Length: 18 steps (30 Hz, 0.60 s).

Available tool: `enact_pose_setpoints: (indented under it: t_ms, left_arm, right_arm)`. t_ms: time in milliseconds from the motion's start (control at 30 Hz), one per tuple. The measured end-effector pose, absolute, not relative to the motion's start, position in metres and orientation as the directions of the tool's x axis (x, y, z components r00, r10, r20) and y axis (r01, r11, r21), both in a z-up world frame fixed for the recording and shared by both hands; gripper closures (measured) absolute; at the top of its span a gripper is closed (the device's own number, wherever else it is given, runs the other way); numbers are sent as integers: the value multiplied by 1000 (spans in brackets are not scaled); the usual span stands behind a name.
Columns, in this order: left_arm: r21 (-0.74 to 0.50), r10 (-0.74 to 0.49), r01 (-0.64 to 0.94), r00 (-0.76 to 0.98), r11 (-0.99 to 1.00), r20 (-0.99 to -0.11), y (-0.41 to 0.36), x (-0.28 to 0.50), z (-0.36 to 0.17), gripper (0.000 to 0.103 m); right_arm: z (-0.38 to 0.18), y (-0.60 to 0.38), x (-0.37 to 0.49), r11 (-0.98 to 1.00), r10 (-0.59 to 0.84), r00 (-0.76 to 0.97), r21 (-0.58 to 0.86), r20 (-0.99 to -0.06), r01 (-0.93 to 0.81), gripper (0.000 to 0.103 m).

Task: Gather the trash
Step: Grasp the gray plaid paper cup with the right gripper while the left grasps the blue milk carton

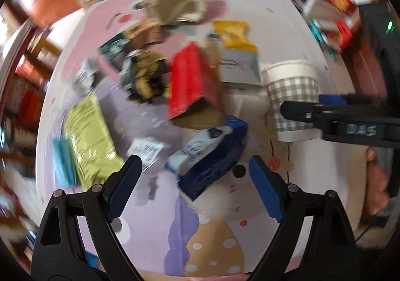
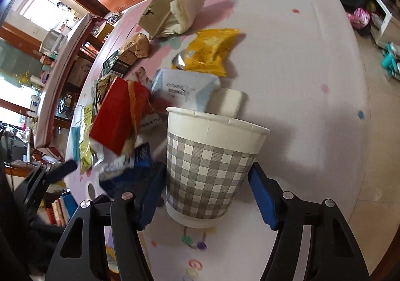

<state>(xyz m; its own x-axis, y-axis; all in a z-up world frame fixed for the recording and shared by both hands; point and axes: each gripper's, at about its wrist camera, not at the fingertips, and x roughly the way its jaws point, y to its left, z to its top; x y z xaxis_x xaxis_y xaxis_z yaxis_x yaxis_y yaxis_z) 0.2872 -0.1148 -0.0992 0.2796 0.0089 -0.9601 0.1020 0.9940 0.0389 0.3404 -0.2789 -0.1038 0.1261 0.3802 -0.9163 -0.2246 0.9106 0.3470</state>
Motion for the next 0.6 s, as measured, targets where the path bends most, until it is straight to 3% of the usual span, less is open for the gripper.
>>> enact_pose_setpoints:
  t_ms: [133, 367, 467, 500, 600]
  left_arm:
    - [86, 31, 228, 233, 970, -972, -135, 299, -115, 17]
    - [84, 47, 287, 135, 954, -990, -152, 311, -150, 17]
    - [99, 63, 277, 136, 956, -989, -155, 309, -156, 31]
    - [95, 60, 273, 134, 957, -989, -156, 309, -157, 41]
    - [56, 26, 230, 135, 972, -990, -151, 307, -156, 45]
  right_arm:
    - [-107, -304, 326, 914, 378, 106, 353, -920, -198, 36]
    - [-119, -324, 313, 916, 388, 80, 374, -918, -147, 36]
    - [-117, -323, 310, 913, 392, 82, 378, -916, -152, 36]
    - [-117, -323, 311, 913, 393, 84, 378, -916, -154, 36]
    - [-116, -323, 309, 912, 396, 91, 379, -914, -158, 36]
